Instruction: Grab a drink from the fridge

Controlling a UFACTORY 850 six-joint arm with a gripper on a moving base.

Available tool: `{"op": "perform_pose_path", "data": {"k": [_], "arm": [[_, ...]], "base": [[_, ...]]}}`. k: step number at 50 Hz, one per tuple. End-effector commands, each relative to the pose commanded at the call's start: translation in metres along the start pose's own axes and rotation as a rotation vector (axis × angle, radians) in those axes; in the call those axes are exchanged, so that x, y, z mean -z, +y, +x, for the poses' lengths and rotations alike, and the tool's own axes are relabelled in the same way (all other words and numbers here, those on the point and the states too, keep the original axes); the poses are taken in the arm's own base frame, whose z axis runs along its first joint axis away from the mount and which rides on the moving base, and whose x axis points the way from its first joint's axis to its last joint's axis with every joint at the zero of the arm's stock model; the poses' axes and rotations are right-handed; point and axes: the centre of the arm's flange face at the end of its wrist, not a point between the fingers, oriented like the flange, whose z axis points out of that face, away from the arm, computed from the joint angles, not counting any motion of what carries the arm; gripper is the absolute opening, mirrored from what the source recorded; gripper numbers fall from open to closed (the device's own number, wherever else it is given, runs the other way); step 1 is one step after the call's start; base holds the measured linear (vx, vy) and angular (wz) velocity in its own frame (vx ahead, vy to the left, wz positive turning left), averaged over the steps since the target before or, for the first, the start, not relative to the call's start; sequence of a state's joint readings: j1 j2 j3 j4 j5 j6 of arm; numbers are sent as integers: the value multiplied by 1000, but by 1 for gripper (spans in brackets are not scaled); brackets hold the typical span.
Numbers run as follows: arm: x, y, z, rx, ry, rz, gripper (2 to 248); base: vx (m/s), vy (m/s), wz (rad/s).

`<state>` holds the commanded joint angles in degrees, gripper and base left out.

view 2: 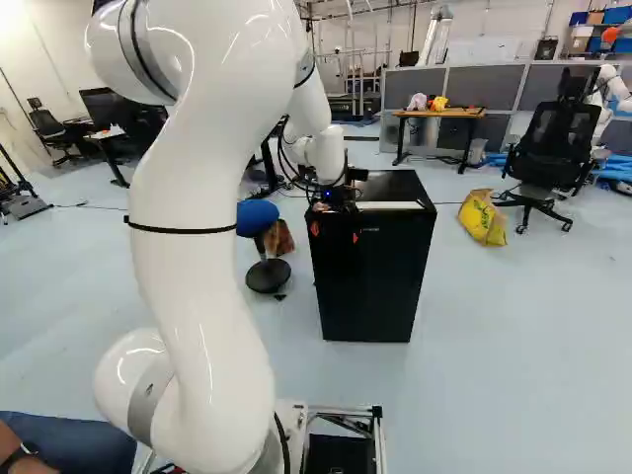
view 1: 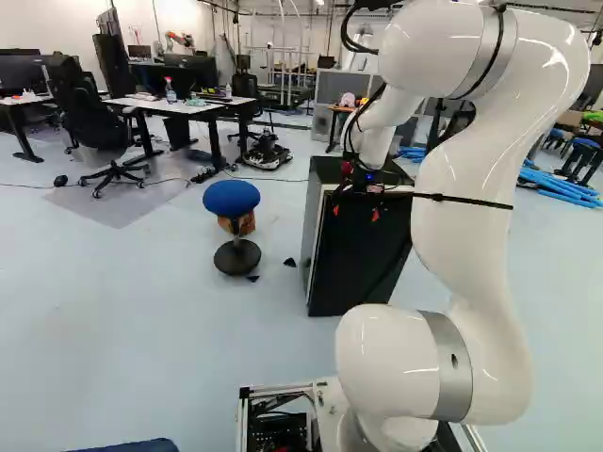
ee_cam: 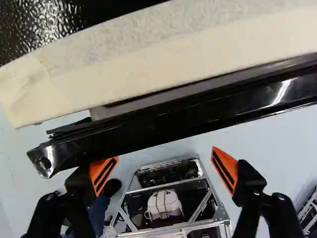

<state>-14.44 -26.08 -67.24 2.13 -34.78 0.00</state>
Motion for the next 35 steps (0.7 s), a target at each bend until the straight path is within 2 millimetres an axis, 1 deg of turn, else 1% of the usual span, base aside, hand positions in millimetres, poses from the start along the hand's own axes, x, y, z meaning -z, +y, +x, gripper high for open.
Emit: {"op": "perform_pose_path", "data": {"k": [35], "arm": [[0, 2, 6, 33, 70, -21, 247]], "base": [[0, 0, 0]]}}
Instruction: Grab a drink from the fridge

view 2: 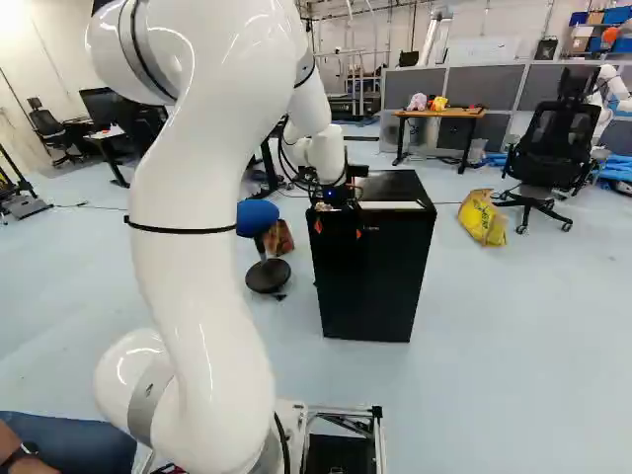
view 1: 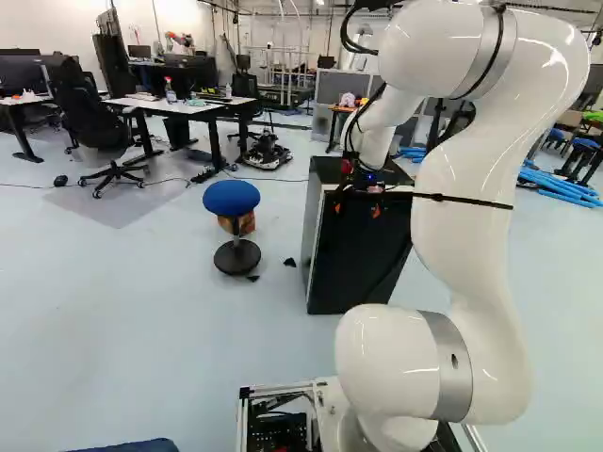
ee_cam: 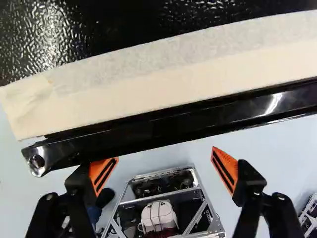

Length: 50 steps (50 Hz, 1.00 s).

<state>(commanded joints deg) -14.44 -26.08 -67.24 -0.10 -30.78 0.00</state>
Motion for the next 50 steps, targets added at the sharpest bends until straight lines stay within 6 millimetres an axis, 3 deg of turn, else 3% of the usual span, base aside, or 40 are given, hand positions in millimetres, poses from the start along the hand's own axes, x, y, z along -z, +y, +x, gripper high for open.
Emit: {"op": "perform_pose_path", "data": {"k": [33, 50], "arm": [[0, 1, 6, 27, 67, -15, 247], [4, 5, -15, 20, 50, -16, 247]], "base": [[0, 0, 0], [0, 0, 0]]}}
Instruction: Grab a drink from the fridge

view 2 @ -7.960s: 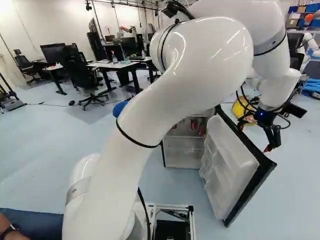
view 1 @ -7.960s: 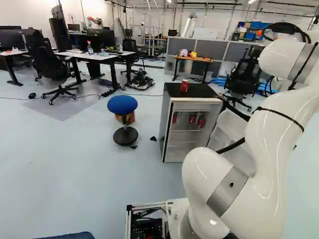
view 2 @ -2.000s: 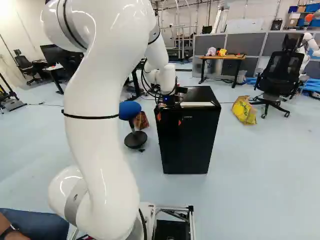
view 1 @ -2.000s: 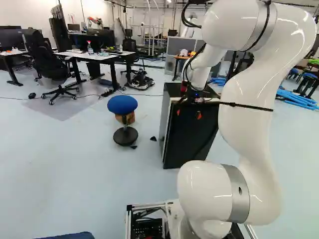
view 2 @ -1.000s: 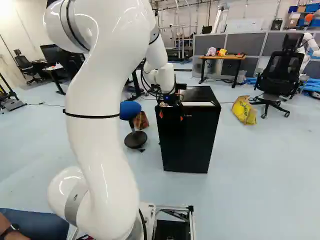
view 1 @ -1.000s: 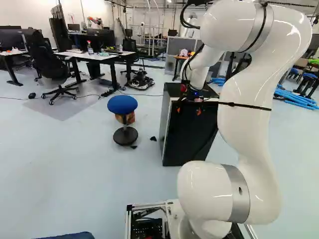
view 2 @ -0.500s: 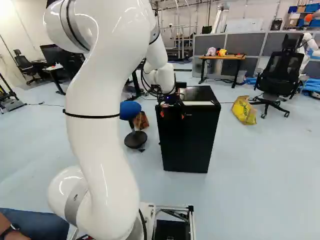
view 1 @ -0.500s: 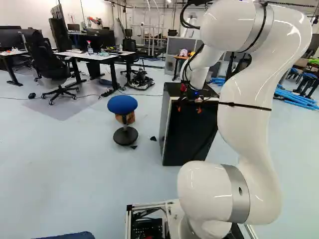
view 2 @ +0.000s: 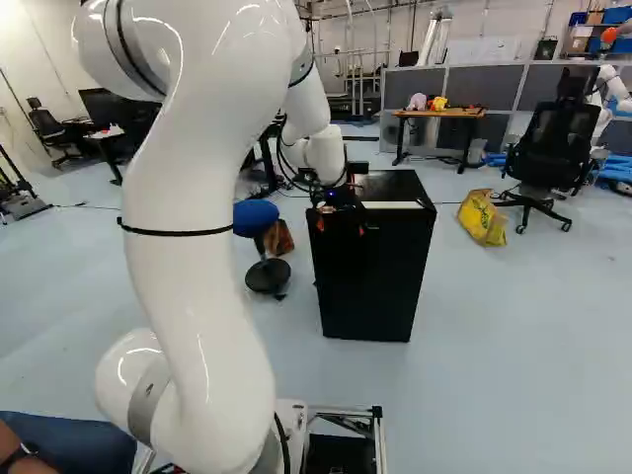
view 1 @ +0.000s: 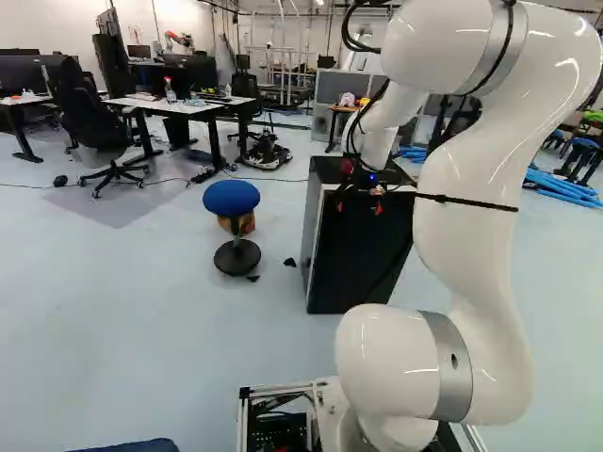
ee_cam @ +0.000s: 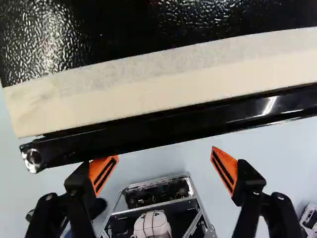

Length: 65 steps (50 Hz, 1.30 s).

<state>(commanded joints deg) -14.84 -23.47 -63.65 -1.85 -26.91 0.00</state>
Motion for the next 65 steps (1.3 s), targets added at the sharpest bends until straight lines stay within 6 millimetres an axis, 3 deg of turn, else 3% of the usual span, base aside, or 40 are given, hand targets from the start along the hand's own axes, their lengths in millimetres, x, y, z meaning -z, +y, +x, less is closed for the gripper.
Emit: {"op": "perform_pose_path", "data": {"k": [29, 65], "arm": [[12, 5, -47, -11, 16, -2, 247], [35, 2, -86, -9, 338, -2, 247]], "base": [[0, 0, 0], [0, 0, 0]]}}
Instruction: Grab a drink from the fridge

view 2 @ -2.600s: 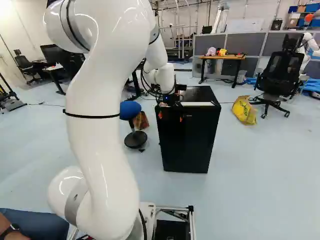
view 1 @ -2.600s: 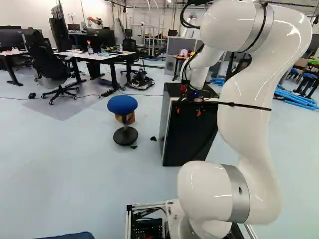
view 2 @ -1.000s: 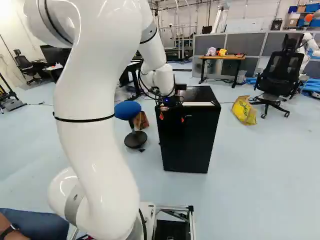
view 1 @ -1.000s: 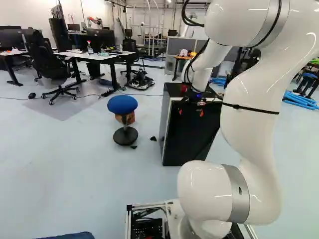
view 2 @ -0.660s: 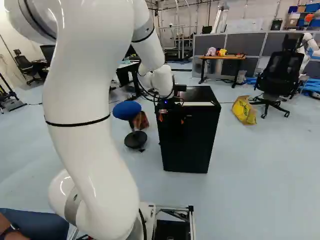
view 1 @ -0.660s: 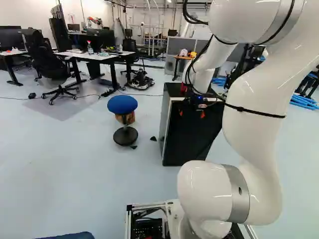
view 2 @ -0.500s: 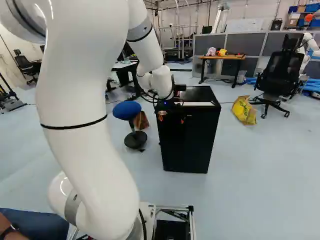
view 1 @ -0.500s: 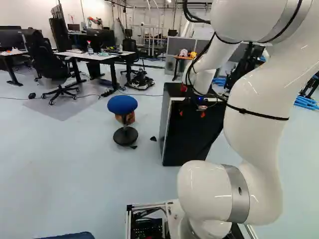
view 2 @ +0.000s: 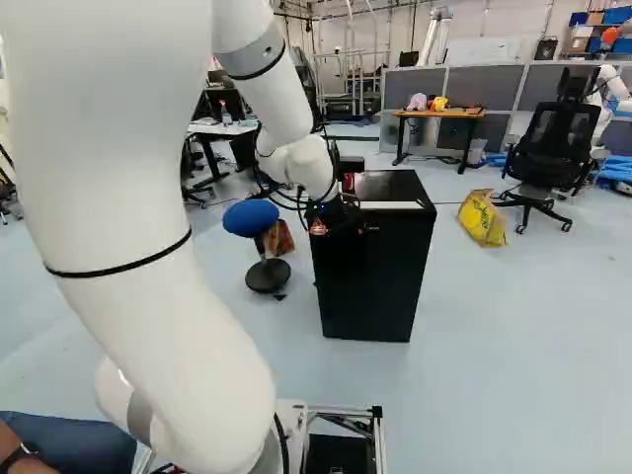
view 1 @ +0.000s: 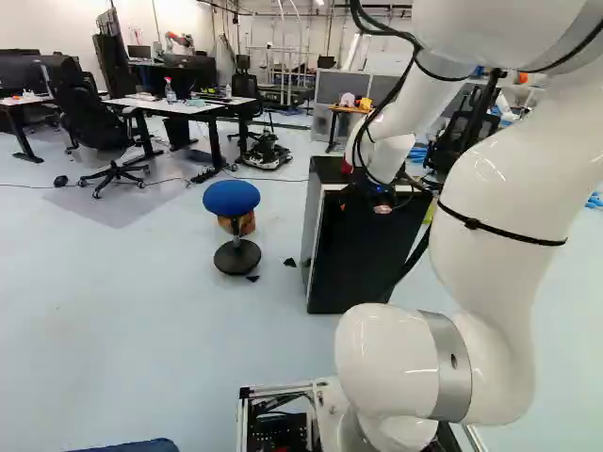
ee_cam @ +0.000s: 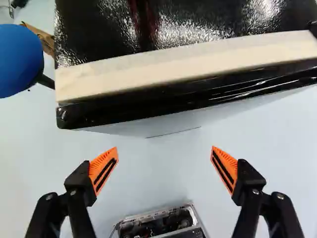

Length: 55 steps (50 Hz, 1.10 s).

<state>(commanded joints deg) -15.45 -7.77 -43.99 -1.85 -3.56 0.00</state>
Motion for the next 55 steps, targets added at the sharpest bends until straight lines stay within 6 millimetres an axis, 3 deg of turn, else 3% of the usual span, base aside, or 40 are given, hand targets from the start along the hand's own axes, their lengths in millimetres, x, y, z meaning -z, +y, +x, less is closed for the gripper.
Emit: {"op": "perform_pose_path", "data": {"k": [12, 28, 41, 55], "arm": [[13, -5, -7, 7, 121, 5, 247], [17, -10, 5, 14, 290, 13, 247], [18, -11, 22, 16, 424, 16, 247], [5, -18, 51, 24, 544, 28, 247]], "base": [[0, 0, 0], [0, 0, 0], [0, 0, 0], [0, 0, 0]]}}
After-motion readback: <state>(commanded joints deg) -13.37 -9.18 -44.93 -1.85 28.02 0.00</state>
